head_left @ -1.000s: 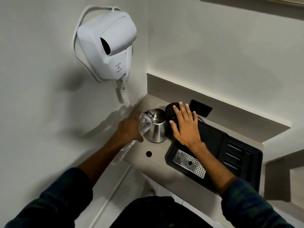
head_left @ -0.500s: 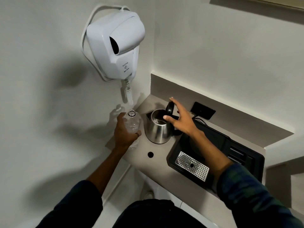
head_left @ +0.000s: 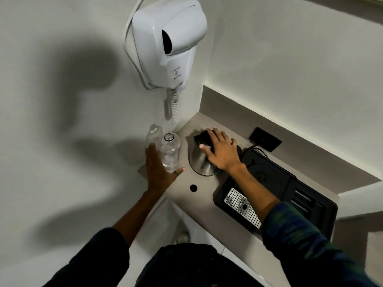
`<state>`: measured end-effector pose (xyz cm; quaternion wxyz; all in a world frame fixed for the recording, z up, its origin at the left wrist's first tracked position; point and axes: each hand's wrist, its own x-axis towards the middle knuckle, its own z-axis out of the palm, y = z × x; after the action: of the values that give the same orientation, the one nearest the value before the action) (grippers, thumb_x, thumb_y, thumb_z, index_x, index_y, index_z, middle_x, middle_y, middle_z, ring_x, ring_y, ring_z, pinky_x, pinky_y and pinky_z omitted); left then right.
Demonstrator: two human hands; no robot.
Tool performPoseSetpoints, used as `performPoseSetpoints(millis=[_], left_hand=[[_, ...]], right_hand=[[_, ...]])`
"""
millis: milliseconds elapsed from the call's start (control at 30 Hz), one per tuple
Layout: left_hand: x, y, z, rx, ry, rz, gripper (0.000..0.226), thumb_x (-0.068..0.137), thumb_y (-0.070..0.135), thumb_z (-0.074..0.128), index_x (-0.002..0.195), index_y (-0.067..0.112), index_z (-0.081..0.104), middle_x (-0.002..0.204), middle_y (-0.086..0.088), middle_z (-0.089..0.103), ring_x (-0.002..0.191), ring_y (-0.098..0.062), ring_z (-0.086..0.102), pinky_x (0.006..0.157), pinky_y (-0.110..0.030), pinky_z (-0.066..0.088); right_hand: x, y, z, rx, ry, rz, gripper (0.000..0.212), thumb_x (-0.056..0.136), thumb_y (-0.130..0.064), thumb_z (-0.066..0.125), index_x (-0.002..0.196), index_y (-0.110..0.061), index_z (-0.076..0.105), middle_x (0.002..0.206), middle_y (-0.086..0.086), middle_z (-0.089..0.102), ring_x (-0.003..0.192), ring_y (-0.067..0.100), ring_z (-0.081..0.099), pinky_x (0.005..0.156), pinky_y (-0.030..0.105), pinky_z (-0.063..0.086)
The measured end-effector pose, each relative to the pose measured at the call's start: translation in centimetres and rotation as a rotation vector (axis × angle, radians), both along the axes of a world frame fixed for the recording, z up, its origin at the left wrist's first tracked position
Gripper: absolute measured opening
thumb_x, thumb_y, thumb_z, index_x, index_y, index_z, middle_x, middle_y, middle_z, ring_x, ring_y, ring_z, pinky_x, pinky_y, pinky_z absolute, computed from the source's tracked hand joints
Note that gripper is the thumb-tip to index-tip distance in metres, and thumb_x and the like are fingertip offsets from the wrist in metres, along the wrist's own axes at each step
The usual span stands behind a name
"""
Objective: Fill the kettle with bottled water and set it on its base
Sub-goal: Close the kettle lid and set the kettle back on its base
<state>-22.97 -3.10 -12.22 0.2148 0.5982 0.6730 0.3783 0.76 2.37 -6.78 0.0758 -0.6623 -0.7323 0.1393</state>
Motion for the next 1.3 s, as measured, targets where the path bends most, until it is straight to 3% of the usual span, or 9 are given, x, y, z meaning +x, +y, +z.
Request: performPoseSetpoints(millis=[133, 300, 467, 700, 833, 933, 1133, 1200, 1300], left_hand=[[2.4, -4.9, -2.9, 0.026, 0.197, 0.126, 0.103, 0.075, 0.036, 0.089, 0.154, -0.004, 0.038, 0.163, -0.032, 0.026, 0.154, -0.051, 0.016, 0.122, -0.058, 0.024], [4.2, -6.9, -4.9, 0.004, 0.242, -0.269, 0.056, 0.085, 0.024, 0.075, 0.136, 0.008, 0.06, 0.155, -0.014, 0.046, 0.152, -0.033, 0.034, 0.122, -0.051, 0.03], [6.4, -5.2, -4.1, -0.23, 0.401, -0.431, 0.058, 0.094, 0.036, 0.061, 0.146, 0.014, 0.048, 0.154, -0.008, 0.043, 0.145, -0.026, 0.038, 0.12, -0.033, 0.021], [7.4, -4.0, -4.1, -0.44, 0.668, -0.48, 0.052, 0.097, 0.032, 0.059, 0.144, 0.016, 0.044, 0.144, -0.016, 0.043, 0.129, -0.03, 0.05, 0.107, -0.036, 0.043], [7.2, -3.8, -4.5, -0.465, 0.633, -0.517, 0.042, 0.101, 0.025, 0.053, 0.141, 0.014, 0.052, 0.146, -0.015, 0.044, 0.132, -0.03, 0.049, 0.11, -0.034, 0.04], [7.2, -3.9, -4.2, -0.434, 0.582, -0.517, 0.039, 0.105, 0.031, 0.048, 0.14, 0.015, 0.054, 0.145, -0.014, 0.045, 0.129, -0.03, 0.052, 0.109, -0.036, 0.041], [6.5, -4.6, -0.3, -0.217, 0.206, -0.435, 0.038, 0.103, 0.052, 0.052, 0.126, 0.023, 0.063, 0.126, -0.001, 0.057, 0.108, -0.021, 0.062, 0.09, -0.032, 0.051], [5.6, -4.8, 1.6, -0.08, 0.126, -0.387, 0.038, 0.098, 0.059, 0.054, 0.121, 0.03, 0.06, 0.113, 0.014, 0.055, 0.096, -0.006, 0.059, 0.079, -0.017, 0.049], [4.4, -4.2, 4.8, 0.212, 0.081, -0.238, 0.035, 0.094, 0.06, 0.062, 0.116, 0.033, 0.06, 0.105, 0.027, 0.049, 0.097, 0.012, 0.045, 0.086, 0.0, 0.035]], right_hand=[[-0.8, -0.5, -0.3, 0.025, -0.003, -0.293, 0.074, 0.103, -0.066, 0.033, 0.159, -0.018, 0.034, 0.154, 0.02, 0.052, 0.143, 0.043, 0.045, 0.117, 0.065, 0.027], [-1.8, 0.7, 0.4, -0.045, -0.007, -0.39, 0.062, 0.099, -0.06, 0.039, 0.143, -0.017, 0.049, 0.136, 0.023, 0.061, 0.129, 0.045, 0.052, 0.109, 0.063, 0.033], [-1.9, 2.0, 1.6, -0.081, 0.126, -0.463, 0.06, 0.085, -0.054, 0.057, 0.132, -0.016, 0.061, 0.129, 0.019, 0.063, 0.123, 0.044, 0.056, 0.106, 0.059, 0.038], [-2.2, 1.8, 0.7, -0.021, 0.091, -0.451, 0.063, 0.089, -0.043, 0.057, 0.141, -0.008, 0.051, 0.131, 0.023, 0.064, 0.122, 0.047, 0.057, 0.108, 0.058, 0.038], [-1.9, 0.6, -0.9, -0.004, -0.035, -0.351, 0.064, 0.106, -0.055, 0.031, 0.159, -0.021, 0.034, 0.152, 0.021, 0.052, 0.141, 0.05, 0.044, 0.122, 0.07, 0.016], [-1.5, -0.3, -1.2, 0.042, -0.101, -0.292, 0.066, 0.106, -0.062, 0.019, 0.163, -0.029, 0.029, 0.167, 0.016, 0.035, 0.154, 0.049, 0.027, 0.122, 0.077, 0.005], [-1.8, -2.4, -2.4, 0.094, -0.205, -0.098, 0.076, 0.098, -0.067, 0.036, 0.161, -0.026, 0.034, 0.169, 0.024, 0.028, 0.156, 0.047, 0.025, 0.124, 0.075, 0.008], [-1.9, -2.1, -2.2, 0.077, -0.212, -0.105, 0.079, 0.095, -0.066, 0.045, 0.161, -0.023, 0.033, 0.167, 0.024, 0.031, 0.154, 0.047, 0.03, 0.124, 0.075, 0.011], [-1.9, -1.4, -1.7, 0.061, -0.197, -0.102, 0.089, 0.09, -0.067, 0.054, 0.161, -0.02, 0.029, 0.164, 0.022, 0.034, 0.151, 0.043, 0.033, 0.124, 0.075, 0.012]])
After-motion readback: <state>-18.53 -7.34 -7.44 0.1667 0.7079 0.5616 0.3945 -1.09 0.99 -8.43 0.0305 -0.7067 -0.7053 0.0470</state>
